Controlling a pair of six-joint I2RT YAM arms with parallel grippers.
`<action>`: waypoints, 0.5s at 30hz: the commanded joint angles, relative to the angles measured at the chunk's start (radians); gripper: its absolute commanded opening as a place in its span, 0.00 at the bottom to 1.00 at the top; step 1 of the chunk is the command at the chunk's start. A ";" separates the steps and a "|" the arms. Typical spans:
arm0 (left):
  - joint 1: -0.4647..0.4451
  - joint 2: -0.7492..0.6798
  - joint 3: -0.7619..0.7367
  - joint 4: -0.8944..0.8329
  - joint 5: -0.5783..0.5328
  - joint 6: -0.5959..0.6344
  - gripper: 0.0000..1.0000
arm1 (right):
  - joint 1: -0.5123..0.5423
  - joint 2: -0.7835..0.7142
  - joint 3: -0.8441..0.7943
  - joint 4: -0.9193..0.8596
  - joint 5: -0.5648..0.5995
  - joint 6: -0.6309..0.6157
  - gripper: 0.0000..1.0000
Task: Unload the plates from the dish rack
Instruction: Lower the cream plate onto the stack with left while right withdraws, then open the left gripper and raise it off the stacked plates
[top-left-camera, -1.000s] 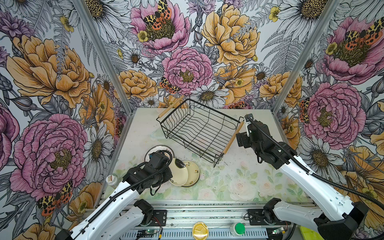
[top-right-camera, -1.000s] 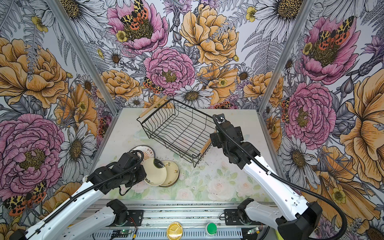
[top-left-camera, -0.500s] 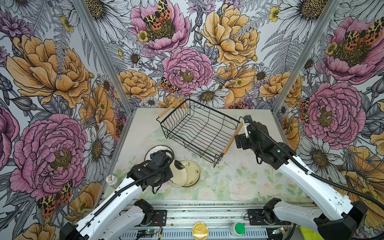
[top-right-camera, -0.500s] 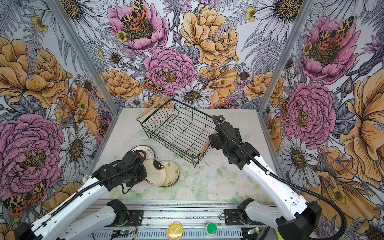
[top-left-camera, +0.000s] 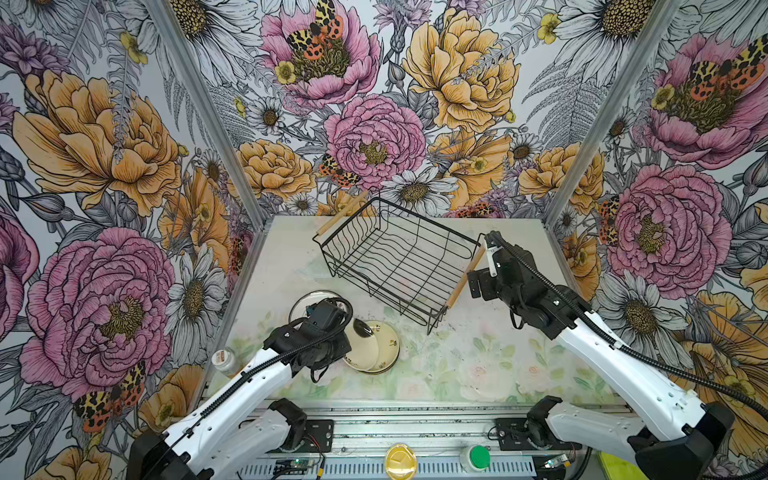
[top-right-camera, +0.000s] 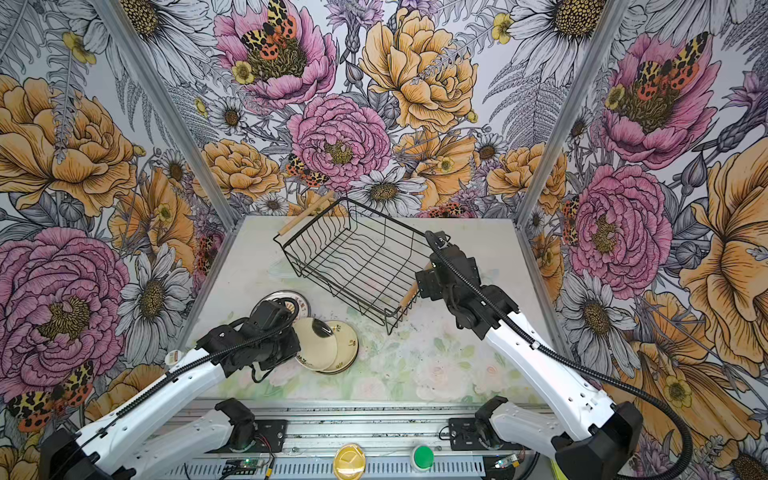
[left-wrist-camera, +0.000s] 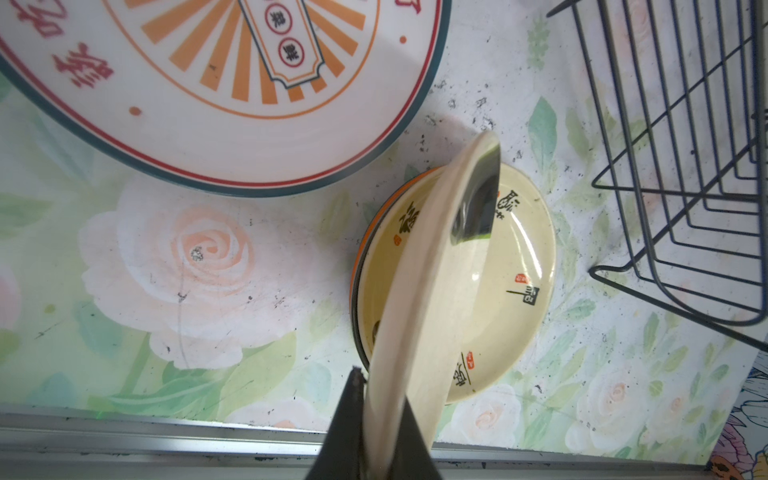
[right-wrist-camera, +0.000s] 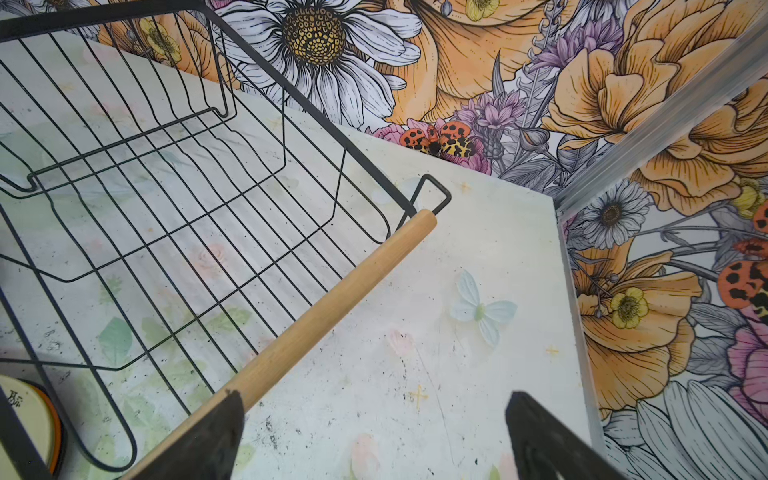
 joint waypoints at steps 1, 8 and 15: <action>0.024 -0.001 -0.035 0.024 0.025 0.002 0.17 | -0.008 0.006 -0.005 0.002 -0.008 0.014 0.99; 0.042 0.005 -0.063 0.052 0.048 0.005 0.19 | -0.008 0.017 -0.009 0.002 -0.012 0.011 0.99; 0.044 0.016 -0.065 0.069 0.051 0.008 0.19 | -0.008 0.018 -0.013 0.002 -0.018 0.010 1.00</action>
